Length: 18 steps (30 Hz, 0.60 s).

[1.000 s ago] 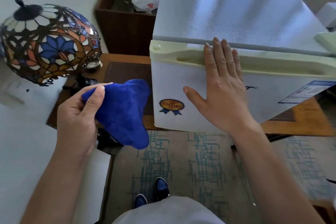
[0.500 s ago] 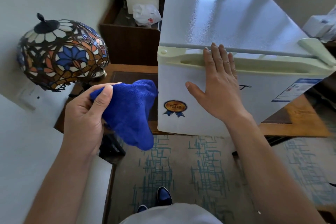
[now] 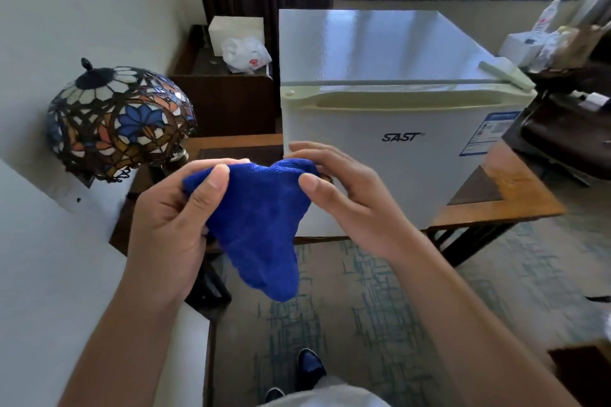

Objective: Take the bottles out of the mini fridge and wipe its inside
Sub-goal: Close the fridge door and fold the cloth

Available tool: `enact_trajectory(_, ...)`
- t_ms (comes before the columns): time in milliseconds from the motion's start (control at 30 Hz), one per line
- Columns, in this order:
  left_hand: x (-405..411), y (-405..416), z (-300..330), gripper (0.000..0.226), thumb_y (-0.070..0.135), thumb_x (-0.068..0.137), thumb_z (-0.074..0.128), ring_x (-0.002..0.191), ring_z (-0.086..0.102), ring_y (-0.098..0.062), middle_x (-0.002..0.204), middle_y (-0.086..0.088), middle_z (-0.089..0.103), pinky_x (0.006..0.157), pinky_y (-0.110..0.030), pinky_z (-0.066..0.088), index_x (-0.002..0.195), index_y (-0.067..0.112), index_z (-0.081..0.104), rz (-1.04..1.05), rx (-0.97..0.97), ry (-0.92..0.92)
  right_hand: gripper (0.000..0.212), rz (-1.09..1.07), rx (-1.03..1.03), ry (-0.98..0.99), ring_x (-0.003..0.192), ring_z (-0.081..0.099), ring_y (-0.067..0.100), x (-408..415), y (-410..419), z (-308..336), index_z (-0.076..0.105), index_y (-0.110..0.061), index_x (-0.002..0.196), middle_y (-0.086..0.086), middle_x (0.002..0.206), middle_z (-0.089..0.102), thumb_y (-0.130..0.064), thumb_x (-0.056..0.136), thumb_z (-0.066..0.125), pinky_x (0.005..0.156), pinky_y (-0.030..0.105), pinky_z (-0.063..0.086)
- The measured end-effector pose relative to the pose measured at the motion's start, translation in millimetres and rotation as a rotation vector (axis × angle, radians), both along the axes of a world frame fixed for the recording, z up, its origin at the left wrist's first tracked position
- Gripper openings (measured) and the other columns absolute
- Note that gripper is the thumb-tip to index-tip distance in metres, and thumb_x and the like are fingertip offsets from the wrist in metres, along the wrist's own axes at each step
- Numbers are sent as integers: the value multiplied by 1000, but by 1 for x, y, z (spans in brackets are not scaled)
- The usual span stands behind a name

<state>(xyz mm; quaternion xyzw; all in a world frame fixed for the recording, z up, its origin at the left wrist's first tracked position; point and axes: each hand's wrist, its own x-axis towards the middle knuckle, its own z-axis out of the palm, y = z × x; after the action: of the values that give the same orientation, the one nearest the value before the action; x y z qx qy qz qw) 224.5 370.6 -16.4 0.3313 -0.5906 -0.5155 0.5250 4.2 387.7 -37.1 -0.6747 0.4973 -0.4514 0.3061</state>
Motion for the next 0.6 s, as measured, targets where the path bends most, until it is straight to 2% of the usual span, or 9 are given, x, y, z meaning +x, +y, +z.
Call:
enact_trajectory(67, -3, 9, 1, 22, 39, 94, 59, 87, 70, -7, 91, 9, 77, 70, -21, 59, 91, 35, 81, -37, -6, 27, 37, 14, 29, -24, 113, 66, 15, 0, 18, -1, 66, -15, 127, -3, 121, 71, -39, 101, 56, 97, 41, 53)
enact_trajectory(133, -7, 17, 2, 25, 38, 89, 57, 84, 70, -7, 89, 8, 76, 65, -21, 58, 90, 34, 81, -76, 10, 39, 29, 3, 50, -41, 100, 68, 18, -2, 35, -2, 67, -15, 118, -5, 107, 72, -36, 100, 61, 87, 40, 55)
enact_trajectory(233, -15, 27, 0, 25, 36, 90, 55, 84, 69, -8, 89, 8, 76, 66, -20, 57, 92, 32, 81, -128, 20, 42, 12, 4, 64, -121, 87, 64, 6, -10, 57, -2, 67, -20, 107, -16, 93, 68, -26, 97, 70, 77, 22, 50)
enact_trajectory(267, -18, 30, 0, 26, 34, 91, 55, 84, 70, -8, 89, 8, 76, 68, -19, 57, 92, 33, 81, -143, 20, 42, 9, -5, 58, -152, 85, 64, 4, -13, 64, -2, 67, -21, 104, -15, 91, 68, -22, 96, 70, 77, 21, 50)
enact_trajectory(400, -37, 37, -2, 25, 32, 94, 54, 86, 69, -7, 92, 8, 75, 69, -20, 57, 96, 33, 80, -184, 32, 47, 2, -110, -22, -248, 78, 60, 16, -28, 84, -4, 67, -26, 95, -1, 84, 65, -25, 94, 69, 69, 42, 49)
enact_trajectory(500, -55, 43, -2, 21, 33, 91, 59, 85, 65, -9, 95, 5, 72, 69, -19, 56, 103, 30, 76, -204, 24, 55, 7, -180, -71, -296, 75, 59, 14, -43, 99, -5, 66, -23, 99, -5, 85, 67, -28, 94, 67, 67, 33, 47)
enact_trajectory(600, -80, 54, -4, 23, 34, 89, 61, 81, 67, -8, 92, 7, 73, 65, -18, 56, 107, 25, 72, -194, 11, 45, 22, -209, -98, -317, 74, 63, 19, -65, 117, -6, 66, -22, 121, 2, 87, 73, -17, 99, 66, 68, 31, 51)
